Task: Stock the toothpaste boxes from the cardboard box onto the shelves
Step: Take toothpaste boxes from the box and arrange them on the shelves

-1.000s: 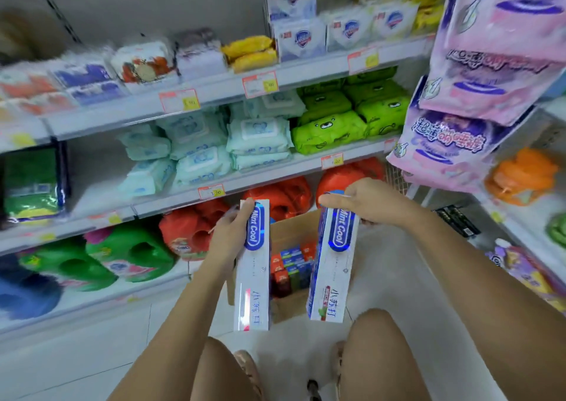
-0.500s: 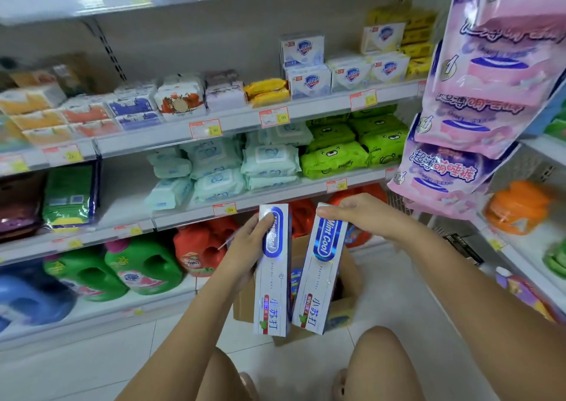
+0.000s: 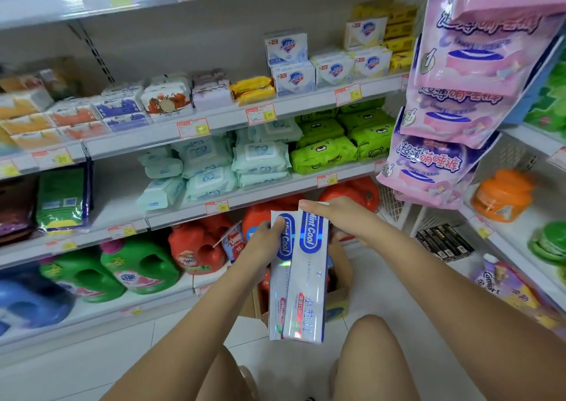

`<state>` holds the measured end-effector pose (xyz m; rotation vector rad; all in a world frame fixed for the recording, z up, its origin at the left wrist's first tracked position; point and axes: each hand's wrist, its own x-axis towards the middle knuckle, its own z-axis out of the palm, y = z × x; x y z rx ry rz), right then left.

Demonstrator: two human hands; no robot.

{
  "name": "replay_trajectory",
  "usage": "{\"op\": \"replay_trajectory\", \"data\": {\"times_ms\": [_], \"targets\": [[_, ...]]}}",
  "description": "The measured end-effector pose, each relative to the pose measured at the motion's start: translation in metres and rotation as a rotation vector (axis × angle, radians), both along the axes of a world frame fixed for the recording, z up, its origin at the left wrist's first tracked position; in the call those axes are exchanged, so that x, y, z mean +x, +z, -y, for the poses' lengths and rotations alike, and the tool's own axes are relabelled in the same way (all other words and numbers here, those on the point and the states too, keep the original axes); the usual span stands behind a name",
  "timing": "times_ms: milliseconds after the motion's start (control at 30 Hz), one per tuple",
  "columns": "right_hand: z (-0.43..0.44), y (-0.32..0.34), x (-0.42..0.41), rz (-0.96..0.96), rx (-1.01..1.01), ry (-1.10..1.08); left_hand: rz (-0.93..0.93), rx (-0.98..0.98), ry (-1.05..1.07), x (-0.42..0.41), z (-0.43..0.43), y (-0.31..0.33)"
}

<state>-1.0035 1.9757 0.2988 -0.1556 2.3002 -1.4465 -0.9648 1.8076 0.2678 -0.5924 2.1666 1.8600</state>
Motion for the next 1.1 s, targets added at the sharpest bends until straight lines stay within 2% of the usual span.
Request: {"op": "replay_trajectory", "data": {"times_ms": [133, 267, 400, 567, 600, 667, 767, 833, 933, 1100], "targets": [[0.011, -0.01, 0.003, -0.064, -0.027, -0.14, 0.073, 0.046, -0.052, 0.003, -0.008, 0.005], [0.021, 0.001, 0.009, -0.132, -0.083, -0.195, -0.014, 0.16, -0.177, 0.012, -0.015, 0.016], [0.025, 0.023, 0.014, -0.206, -0.085, -0.193, -0.112, 0.392, -0.239, 0.016, -0.015, 0.037], [0.022, 0.037, 0.014, -0.262, -0.173, -0.132, -0.219, 0.337, -0.378, 0.019, -0.01, 0.054], [0.022, 0.039, 0.017, -0.226, -0.253, -0.128, -0.24, 0.358, -0.353, 0.018, -0.007, 0.056], [0.015, 0.034, 0.025, -0.006, -0.447, -0.119, -0.263, 0.491, -0.25, 0.017, -0.001, 0.064], [0.004, 0.01, 0.042, 0.463, -0.691, 0.138, -0.285, 0.739, -0.049, 0.01, 0.01, 0.071], [0.005, -0.002, 0.054, 0.636, -0.844, 0.27, -0.34, 0.788, 0.016, 0.003, 0.014, 0.077], [0.013, -0.01, 0.06, 0.689, -1.047, 0.243, -0.368, 0.781, 0.042, -0.004, 0.013, 0.089], [0.021, 0.002, 0.064, 0.637, -1.099, 0.137, -0.353, 0.821, 0.038, -0.006, 0.014, 0.093]]}}
